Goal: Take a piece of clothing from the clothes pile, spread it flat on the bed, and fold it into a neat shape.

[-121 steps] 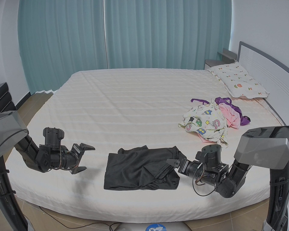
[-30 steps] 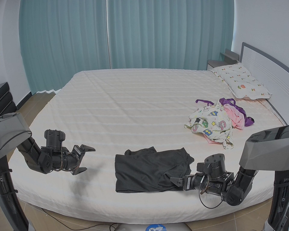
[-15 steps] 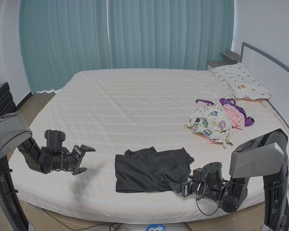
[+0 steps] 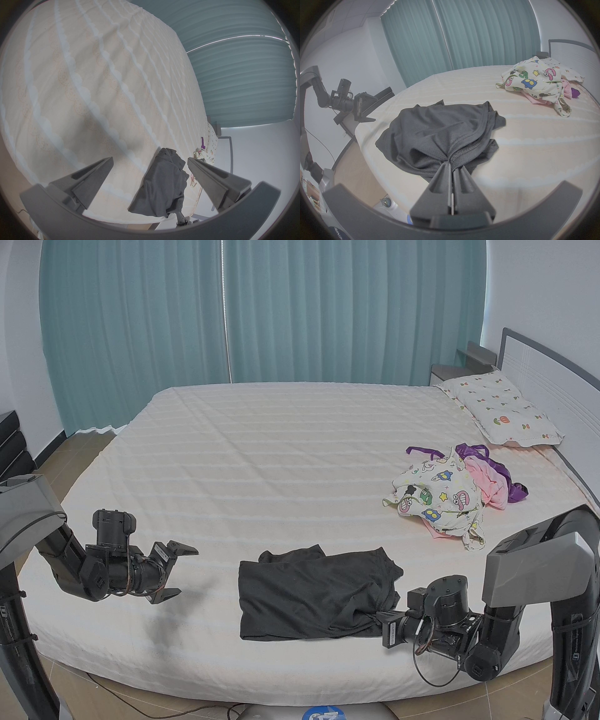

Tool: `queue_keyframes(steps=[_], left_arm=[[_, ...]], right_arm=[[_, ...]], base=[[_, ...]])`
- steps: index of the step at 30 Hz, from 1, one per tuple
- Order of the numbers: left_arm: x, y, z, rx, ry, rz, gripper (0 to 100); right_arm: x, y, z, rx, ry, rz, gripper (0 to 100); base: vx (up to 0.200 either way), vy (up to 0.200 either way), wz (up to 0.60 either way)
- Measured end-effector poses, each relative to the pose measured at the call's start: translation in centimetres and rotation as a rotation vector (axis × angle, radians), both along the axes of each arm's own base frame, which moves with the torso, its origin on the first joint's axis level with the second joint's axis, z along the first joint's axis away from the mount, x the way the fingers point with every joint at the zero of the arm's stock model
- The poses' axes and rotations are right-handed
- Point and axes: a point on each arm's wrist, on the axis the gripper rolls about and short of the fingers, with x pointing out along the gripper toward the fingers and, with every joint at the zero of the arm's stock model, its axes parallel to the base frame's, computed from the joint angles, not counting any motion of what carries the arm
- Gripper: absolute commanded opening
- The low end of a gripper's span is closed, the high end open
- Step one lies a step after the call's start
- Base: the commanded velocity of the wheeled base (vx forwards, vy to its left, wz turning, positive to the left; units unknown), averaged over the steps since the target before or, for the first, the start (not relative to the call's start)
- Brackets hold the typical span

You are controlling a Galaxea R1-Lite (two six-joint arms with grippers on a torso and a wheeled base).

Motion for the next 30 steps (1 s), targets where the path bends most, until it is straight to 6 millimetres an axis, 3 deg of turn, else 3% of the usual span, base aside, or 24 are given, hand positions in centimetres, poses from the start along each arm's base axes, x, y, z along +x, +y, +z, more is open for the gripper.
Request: queue_keyframes(steps=[11, 12, 19, 24, 30], left_arm=[[0.0, 0.0, 0.0, 0.001, 0.000, 0.000, 100], [0.0, 0.0, 0.0, 0.001, 0.000, 0.000, 100], [0.0, 0.0, 0.0, 0.000, 0.000, 0.000, 100], [0.0, 0.0, 0.0, 0.000, 0.000, 0.000, 100], [0.0, 0.0, 0.0, 0.000, 0.000, 0.000, 100]], right_arm=[[-1.7, -3.4, 0.5, -0.049, 0.058, 0.090, 0], [-1.7, -3.5, 0.3, -0.058, 0.060, 0.094, 100], [-1.9, -4.0, -0.4, -0.093, 0.074, 0.115, 100], [-1.2, -5.1, 1.0, -0.025, 0.032, 0.106, 100], [0.4, -6.1, 3.4, 0.181, 0.021, 0.042, 100]], base=[[0.000, 0.000, 0.00], [0.000, 0.000, 0.00], [0.000, 0.000, 0.00], [0.000, 0.000, 0.00], [0.000, 0.000, 0.00]])
